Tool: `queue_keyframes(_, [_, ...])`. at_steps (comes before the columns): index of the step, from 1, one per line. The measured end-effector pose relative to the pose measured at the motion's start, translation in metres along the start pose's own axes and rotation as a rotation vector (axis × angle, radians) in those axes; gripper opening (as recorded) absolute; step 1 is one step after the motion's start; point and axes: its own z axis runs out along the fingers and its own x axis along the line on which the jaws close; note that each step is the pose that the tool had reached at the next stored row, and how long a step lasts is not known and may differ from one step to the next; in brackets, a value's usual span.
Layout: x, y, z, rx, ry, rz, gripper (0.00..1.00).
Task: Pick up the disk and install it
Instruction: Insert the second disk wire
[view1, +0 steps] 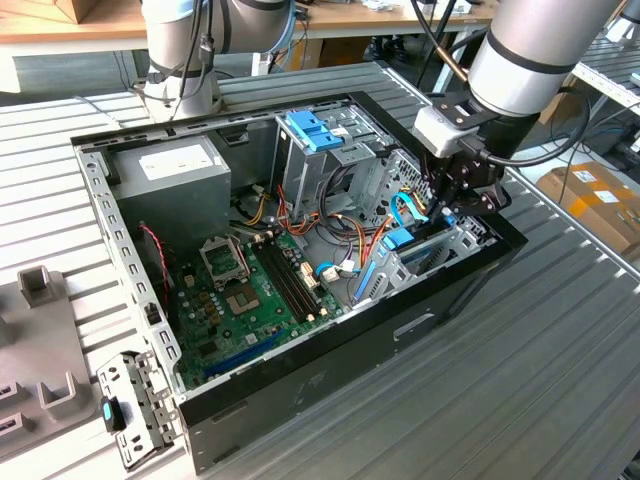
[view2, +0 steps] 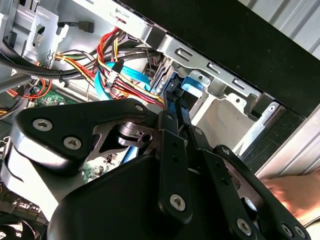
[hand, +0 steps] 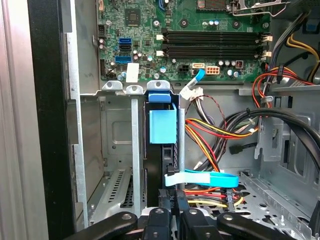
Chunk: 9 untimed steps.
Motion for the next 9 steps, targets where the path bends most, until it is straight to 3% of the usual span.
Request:
queue_keyframes(3, [0.0000,0.0000,-0.0003,-0.0001,0.0009,0.000,0.23])
queue_keyframes(4, [0.0000,0.0000,-0.0003,-0.0001,0.0009,0.000,0.36])
queue_keyframes(9, [-0.0001,-0.0004,-0.0037,-0.0001,0.0011,0.000,0.36])
